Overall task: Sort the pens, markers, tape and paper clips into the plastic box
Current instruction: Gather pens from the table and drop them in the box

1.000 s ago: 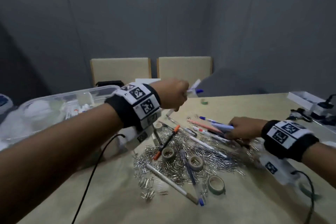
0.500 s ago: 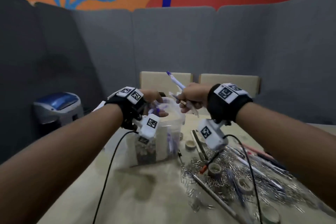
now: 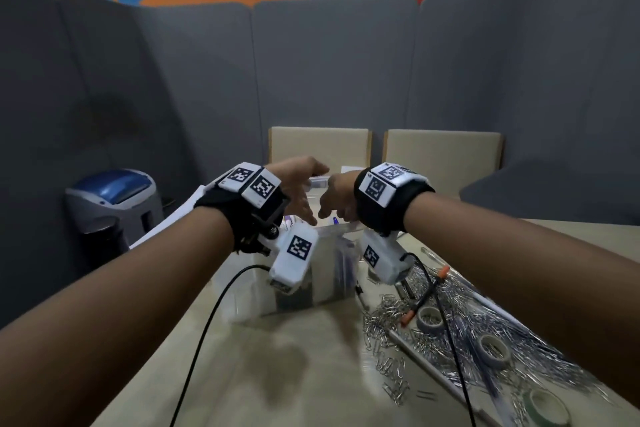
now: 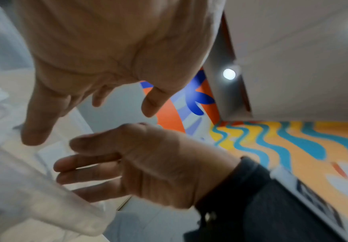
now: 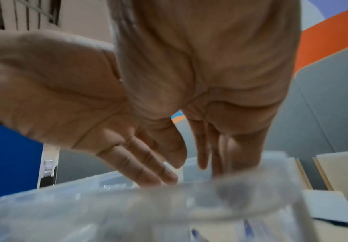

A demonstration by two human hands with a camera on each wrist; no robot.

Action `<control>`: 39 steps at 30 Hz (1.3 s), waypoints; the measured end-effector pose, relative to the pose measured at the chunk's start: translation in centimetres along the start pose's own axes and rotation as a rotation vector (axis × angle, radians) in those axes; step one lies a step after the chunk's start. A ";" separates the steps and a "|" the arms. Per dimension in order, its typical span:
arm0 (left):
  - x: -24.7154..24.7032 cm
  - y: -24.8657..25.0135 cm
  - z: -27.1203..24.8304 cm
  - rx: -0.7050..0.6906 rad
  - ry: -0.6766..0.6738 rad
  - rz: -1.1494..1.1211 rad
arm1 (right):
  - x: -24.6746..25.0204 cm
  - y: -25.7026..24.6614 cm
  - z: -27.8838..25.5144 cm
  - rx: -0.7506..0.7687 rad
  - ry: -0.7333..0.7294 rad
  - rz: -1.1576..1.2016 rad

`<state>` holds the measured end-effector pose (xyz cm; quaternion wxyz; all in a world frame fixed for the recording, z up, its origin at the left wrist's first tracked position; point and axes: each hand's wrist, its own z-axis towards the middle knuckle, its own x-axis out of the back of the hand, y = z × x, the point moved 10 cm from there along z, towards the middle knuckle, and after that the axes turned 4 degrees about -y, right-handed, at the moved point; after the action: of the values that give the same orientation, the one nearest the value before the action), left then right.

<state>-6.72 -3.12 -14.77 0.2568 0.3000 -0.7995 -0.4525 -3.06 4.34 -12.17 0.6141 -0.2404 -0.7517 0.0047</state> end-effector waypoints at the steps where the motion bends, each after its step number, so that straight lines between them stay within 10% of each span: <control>1: -0.3 0.4 -0.6 -0.026 -0.002 0.003 | 0.0 0.2 0.1 0.011 0.000 0.078; 7: -3.3 6.4 -3.8 -0.462 0.181 0.189 | 5.3 5.3 -2.9 0.111 0.169 0.564; 11: -9.9 8.9 -4.8 -0.700 0.131 0.398 | 8.3 13.7 -5.9 0.029 0.322 0.476; 19: -27.3 2.5 -0.3 -0.854 -0.352 1.071 | 1.2 30.9 -11.1 -0.249 0.207 0.100; 39: -40.2 -2.2 7.2 -0.910 -0.395 1.629 | -5.3 39.9 -12.7 -0.373 0.103 -0.109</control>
<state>16.56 28.74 -25.59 0.4455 -0.5597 -0.5391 -0.4446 23.55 34.05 -26.01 0.5957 -0.3088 -0.7192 -0.1804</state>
